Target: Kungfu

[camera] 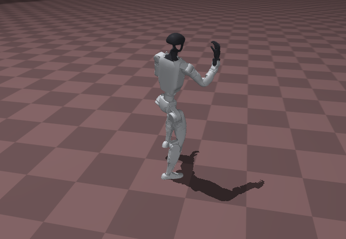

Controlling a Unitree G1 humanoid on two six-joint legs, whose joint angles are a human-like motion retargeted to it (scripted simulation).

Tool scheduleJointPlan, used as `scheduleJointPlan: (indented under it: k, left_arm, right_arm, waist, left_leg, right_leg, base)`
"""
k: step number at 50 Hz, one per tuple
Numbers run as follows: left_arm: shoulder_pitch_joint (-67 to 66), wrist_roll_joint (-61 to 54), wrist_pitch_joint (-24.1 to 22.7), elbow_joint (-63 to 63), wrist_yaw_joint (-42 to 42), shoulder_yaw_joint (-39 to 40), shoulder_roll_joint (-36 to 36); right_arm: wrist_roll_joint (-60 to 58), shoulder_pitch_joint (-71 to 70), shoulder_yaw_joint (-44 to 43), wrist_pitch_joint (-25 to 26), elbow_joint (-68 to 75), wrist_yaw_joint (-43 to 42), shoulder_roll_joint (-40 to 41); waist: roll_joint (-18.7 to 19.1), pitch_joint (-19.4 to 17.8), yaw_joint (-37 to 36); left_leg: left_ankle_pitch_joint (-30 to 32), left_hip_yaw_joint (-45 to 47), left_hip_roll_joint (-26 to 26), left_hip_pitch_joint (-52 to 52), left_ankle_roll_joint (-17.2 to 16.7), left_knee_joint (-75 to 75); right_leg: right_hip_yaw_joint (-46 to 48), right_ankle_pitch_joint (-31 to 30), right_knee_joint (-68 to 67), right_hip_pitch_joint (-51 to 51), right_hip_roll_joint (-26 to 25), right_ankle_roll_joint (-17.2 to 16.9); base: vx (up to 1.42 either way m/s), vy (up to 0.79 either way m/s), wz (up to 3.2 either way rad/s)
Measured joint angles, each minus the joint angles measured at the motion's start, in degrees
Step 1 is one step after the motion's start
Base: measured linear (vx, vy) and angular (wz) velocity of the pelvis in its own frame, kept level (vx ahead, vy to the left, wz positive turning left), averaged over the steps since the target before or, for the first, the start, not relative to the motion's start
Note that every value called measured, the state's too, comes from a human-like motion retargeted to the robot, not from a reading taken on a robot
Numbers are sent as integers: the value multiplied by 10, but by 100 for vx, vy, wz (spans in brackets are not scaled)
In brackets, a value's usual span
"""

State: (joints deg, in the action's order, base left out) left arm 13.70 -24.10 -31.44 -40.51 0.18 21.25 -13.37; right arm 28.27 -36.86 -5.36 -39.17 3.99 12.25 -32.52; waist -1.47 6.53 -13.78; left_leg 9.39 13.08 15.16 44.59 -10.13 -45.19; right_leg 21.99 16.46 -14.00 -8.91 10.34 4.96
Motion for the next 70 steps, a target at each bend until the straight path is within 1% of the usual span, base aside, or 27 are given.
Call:
scheduleJointPlan:
  k: [5,7,9,11,13,15,17,19,20,23,26,28,34,37,40,42,45,47,48,50,52,55,57,59,61,65,70]
  left_arm:
    - [159,15,36,0,12,-22,-51]
    - [234,8,57,-23,14,-33,-69]
    - [306,4,70,-72,11,-45,-88]
    - [363,6,68,-136,2,-61,-113]
    - [408,12,69,-200,0,-76,-137]
    - [434,13,77,-233,7,-84,-150]
    - [468,14,78,-255,10,-83,-174]
    - [487,14,72,-254,11,-65,-181]
    - [490,8,66,-251,15,-56,-187]
    - [494,-14,46,-246,31,-74,-213]
    - [491,4,44,-247,31,-71,-228]
    - [496,12,45,-249,27,-65,-225]
    - [479,14,44,-258,27,-79,-175]
    - [441,10,70,-261,11,-85,-128]
    - [366,9,105,-255,-20,-101,-64]
    - [308,38,120,-270,-48,-94,-7]
    - [229,106,105,-357,-96,-81,67]
    - [186,79,148,-430,-141,-136,94]
    - [164,39,190,-447,-182,-179,101]
    - [125,-16,221,-465,-240,-225,137]
    - [98,-67,208,-461,-242,-246,189]
    - [82,-148,198,-448,-254,-303,248]
    - [86,-178,239,-425,-282,-358,250]
    - [90,-179,299,-372,-313,-425,227]
    - [82,-134,324,-331,-350,-462,209]
    - [65,-7,295,-314,-383,-459,202]
    - [65,-1,252,-309,-354,-461,201]
  right_arm:
    - [2,-115,35,46,242,71,85]
    - [-44,-164,40,29,349,78,96]
    - [-107,-205,55,8,457,73,91]
    - [-180,-235,66,9,550,44,89]
    - [-240,-251,62,26,609,14,105]
    - [-258,-254,53,25,627,3,121]
    - [-249,-261,37,-3,622,-5,141]
    - [-222,-274,36,-21,609,-27,150]
    - [-208,-284,45,-30,604,-38,154]
    - [-177,-293,48,-28,590,-41,154]
    - [-155,-288,45,-23,581,-28,159]
    - [-146,-289,48,-20,583,-27,152]
    - [-118,-231,39,0,565,-51,126]
    - [-110,-169,28,-6,552,-32,109]
    - [-167,-76,-14,4,563,-17,115]
    - [-242,-4,-61,37,583,-30,137]
    - [-348,94,-109,114,638,-60,182]
    - [-396,150,-117,184,707,-68,198]
    - [-420,175,-121,221,753,-67,201]
    - [-462,217,-125,296,867,-70,195]
    - [-499,279,-118,406,934,-68,184]
    - [-551,435,-96,554,934,-47,180]
    - [-572,549,-105,568,934,-67,184]
    - [-590,659,-125,545,934,-81,191]
    - [-596,755,-145,517,934,-74,200]
    - [-577,894,-188,498,934,-45,224]
    - [-478,922,-235,520,934,-59,245]
  waist:
    - [4,-36,-98]
    - [3,-40,-122]
    - [1,-35,-132]
    - [-3,-19,-134]
    - [-7,-4,-134]
    - [-28,6,-132]
    - [-40,16,-139]
    - [-24,27,-136]
    - [-29,13,-160]
    - [8,11,-135]
    - [26,7,-108]
    - [36,2,-92]
    - [59,33,-43]
    - [53,30,-19]
    - [28,22,11]
    - [2,8,30]
    - [-18,-16,88]
    - [-22,-37,150]
    - [-19,-49,178]
    - [-6,-71,218]
    - [2,-92,241]
    - [13,-122,271]
    - [28,-132,310]
    - [37,-131,344]
    - [40,-124,369]
    - [25,-96,376]
    - [11,-77,362]
  left_leg:
    - [32,-9,8,-57,-24,198]
    - [-7,0,5,-69,1,228]
    - [-41,45,10,-84,31,223]
    - [-27,95,20,-108,52,193]
    - [-37,113,12,-140,25,166]
    - [-171,160,-9,-165,74,152]
    - [-171,149,-15,-154,92,156]
    - [-171,62,-1,-99,82,130]
    - [-167,67,6,-100,79,131]
    - [-191,42,15,-142,78,145]
    - [-187,-7,34,-144,54,138]
    - [-185,-15,32,-162,54,152]
    - [-191,-80,-6,-201,67,191]
    - [-204,-107,-56,-237,93,197]
    - [-210,-121,-137,-297,134,227]
    - [-202,-126,-197,-338,155,260]
    - [-196,-146,-251,-392,171,294]
    - [-196,-177,-277,-427,178,305]
    - [-197,-191,-282,-442,181,309]
    - [-199,-208,-275,-465,183,319]
    - [-202,-209,-273,-475,185,327]
    - [-204,-212,-281,-496,197,340]
    - [-199,-243,-280,-507,200,346]
    - [-197,-268,-274,-506,192,345]
    - [-199,-286,-269,-505,182,340]
    - [-208,-292,-270,-499,163,335]
    - [-227,-269,-280,-489,158,329]
  right_leg:
    - [36,7,32,102,-39,-24]
    - [61,6,47,137,-50,-36]
    - [87,3,59,167,-61,-54]
    - [101,-6,63,189,-72,-77]
    - [113,-20,60,206,-76,-112]
    - [132,-51,52,214,-48,-165]
    - [133,-112,34,208,-51,-200]
    - [127,-194,7,181,-85,-200]
    - [91,-232,-24,165,-69,-200]
    - [42,-305,-94,148,-112,-200]
    - [-25,-267,-210,105,-189,-200]
    - [-35,-253,-298,82,-211,-200]
    - [23,-228,-478,40,-184,-200]
    - [-23,-172,-477,25,-202,-200]
    - [-99,-119,-403,8,-179,-200]
    - [-140,-106,-312,-15,-131,-166]
    - [-160,-133,-87,-40,-82,-83]
    - [-135,-183,38,-57,-48,-43]
    - [-118,-215,86,-72,-40,-33]
    - [-113,-246,151,-123,-47,-30]
    - [-150,-197,148,-195,-54,-62]
    - [-182,-280,104,-267,-65,-20]
    - [-158,-280,78,-288,-56,-14]
    - [-154,-280,52,-305,-50,-22]
    - [-169,-301,45,-308,-55,-31]
    - [-188,-314,45,-302,-67,-41]
    - [-125,-277,25,-280,-57,-67]
  base:
    - [50,-3,123]
    - [66,7,156]
    - [81,14,169]
    - [94,14,158]
    - [100,5,129]
    - [96,-5,94]
    - [77,-28,56]
    - [53,-40,11]
    - [57,-25,-31]
    - [49,-23,91]
    - [58,-61,105]
    - [57,-24,130]
    - [56,10,152]
    - [51,9,163]
    - [42,21,150]
    - [31,11,103]
    - [19,-2,111]
    - [8,-3,143]
    - [-1,-2,110]
    - [-6,-3,54]
    - [-4,-10,-13]
    - [1,-12,20]
    - [2,-9,117]
    - [7,-15,106]
    - [17,-34,74]
    - [11,-35,6]
    - [5,-31,-45]
